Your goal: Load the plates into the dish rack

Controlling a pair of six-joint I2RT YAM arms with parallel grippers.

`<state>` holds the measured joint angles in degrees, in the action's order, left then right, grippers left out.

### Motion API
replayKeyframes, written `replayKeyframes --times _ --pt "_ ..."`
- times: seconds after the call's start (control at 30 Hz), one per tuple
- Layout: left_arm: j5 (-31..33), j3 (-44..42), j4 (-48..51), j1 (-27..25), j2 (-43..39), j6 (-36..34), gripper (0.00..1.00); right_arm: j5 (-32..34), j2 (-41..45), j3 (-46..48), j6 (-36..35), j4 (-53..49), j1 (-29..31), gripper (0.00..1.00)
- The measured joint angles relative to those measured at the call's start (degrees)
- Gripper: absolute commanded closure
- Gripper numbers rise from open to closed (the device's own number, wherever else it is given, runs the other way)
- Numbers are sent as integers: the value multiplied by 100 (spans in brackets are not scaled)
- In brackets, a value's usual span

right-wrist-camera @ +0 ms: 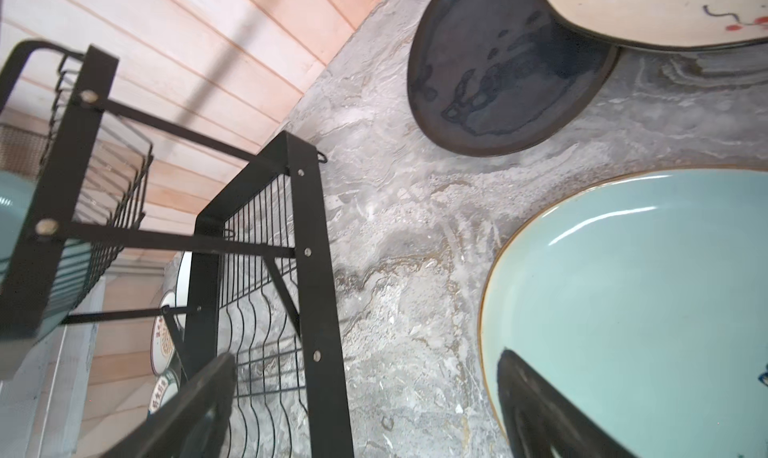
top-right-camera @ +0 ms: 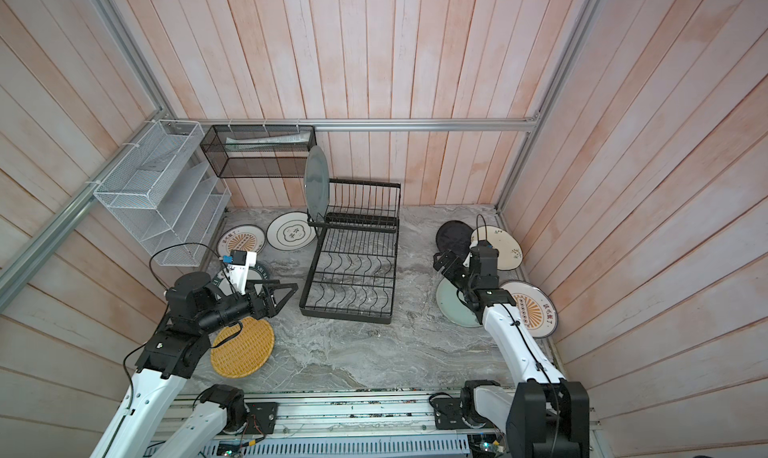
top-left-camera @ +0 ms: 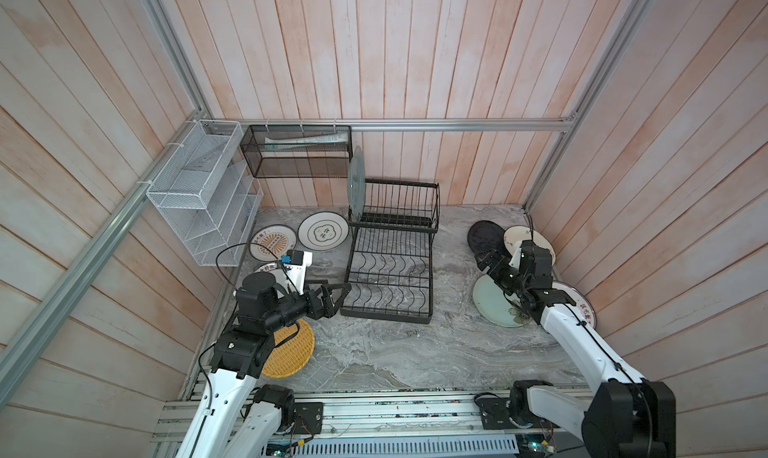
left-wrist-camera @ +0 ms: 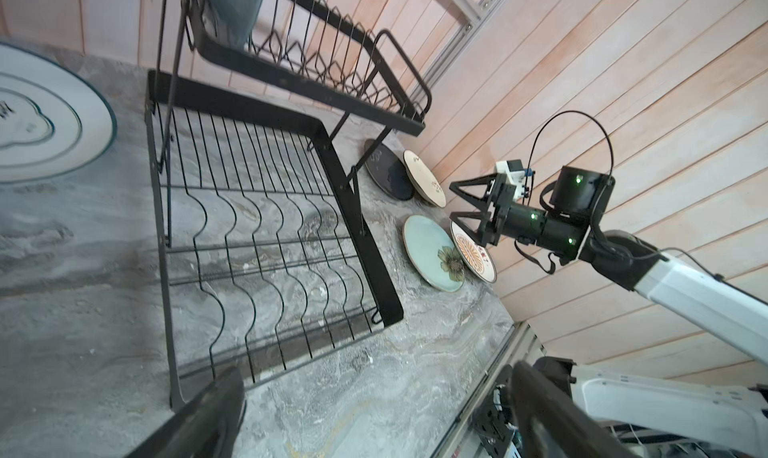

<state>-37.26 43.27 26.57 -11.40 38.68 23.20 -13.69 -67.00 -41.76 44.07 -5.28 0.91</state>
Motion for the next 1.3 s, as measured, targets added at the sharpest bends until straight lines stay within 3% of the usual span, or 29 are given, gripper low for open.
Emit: replayKeyframes --times 0.27,0.57,0.97,1.2,1.3 --pt "-179 -505 -179 24 -297 44 0 -293 -999 -4 1202 1154 -1156 3" --pt "-345 -568 -361 63 -144 46 0 -234 -1690 103 2769 2385 -1856 9" --pt "-452 -579 -496 63 -208 48 0 -546 -2791 166 4164 3591 -2505 17" --pt "-450 -579 -494 63 -101 50 0 -855 -3314 166 4509 4009 -2553 21" --pt "-448 -579 -496 63 -138 52 0 -892 -3421 166 4594 4210 -2559 28"
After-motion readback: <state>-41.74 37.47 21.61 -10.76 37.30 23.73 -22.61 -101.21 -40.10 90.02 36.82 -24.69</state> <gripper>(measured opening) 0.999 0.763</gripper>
